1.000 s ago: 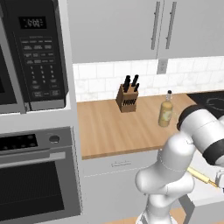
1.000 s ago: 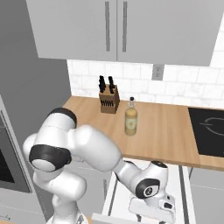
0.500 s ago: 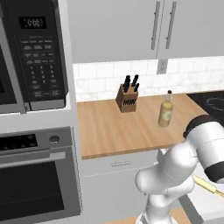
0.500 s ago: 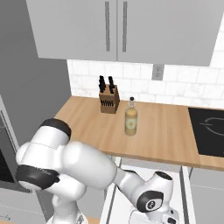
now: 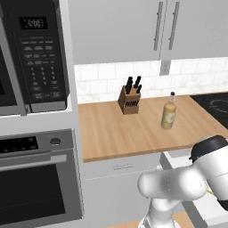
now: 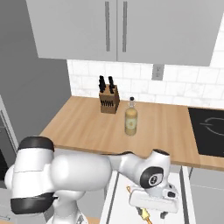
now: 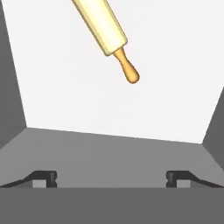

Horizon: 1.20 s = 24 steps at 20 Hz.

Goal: Pick the rolling pin from the drawer and place it on the counter.

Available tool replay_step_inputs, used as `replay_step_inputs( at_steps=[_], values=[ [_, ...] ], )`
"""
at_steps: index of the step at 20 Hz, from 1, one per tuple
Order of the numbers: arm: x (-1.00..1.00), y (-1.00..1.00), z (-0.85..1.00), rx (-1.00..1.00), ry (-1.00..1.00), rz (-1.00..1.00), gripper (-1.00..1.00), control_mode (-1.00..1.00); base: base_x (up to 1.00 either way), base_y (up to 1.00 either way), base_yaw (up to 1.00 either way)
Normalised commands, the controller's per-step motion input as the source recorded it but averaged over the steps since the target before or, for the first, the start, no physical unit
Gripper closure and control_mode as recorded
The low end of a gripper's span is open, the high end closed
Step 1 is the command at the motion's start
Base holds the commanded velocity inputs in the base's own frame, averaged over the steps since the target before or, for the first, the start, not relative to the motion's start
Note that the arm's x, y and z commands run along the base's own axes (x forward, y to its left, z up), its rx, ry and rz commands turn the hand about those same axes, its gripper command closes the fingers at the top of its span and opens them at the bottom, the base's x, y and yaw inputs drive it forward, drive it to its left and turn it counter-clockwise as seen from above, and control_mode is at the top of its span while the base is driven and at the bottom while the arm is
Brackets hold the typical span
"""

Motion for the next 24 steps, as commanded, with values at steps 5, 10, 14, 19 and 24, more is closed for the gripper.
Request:
replay_step_inputs(
  at_steps=[5,10,14,19,24],
  values=[
    [0.62,0.20,0.00,0.00,0.00,0.29,-1.00,-1.00,0.00,0.00,0.00],
    [0.37,0.02,-0.31,0.00,-0.04,0.30,-1.00,-1.00,0.00,0.00,0.00],
    [0.05,0.00,-0.58,0.03,-0.16,0.27,-1.00,-1.00,0.00,0.00,0.00],
    [0.19,0.00,-0.51,0.15,-0.21,0.22,-1.00,-1.00,0.00,0.00,0.00],
    [0.51,0.00,-0.27,0.17,-0.10,0.07,-1.00,-1.00,0.00,0.00,0.00]
  ],
)
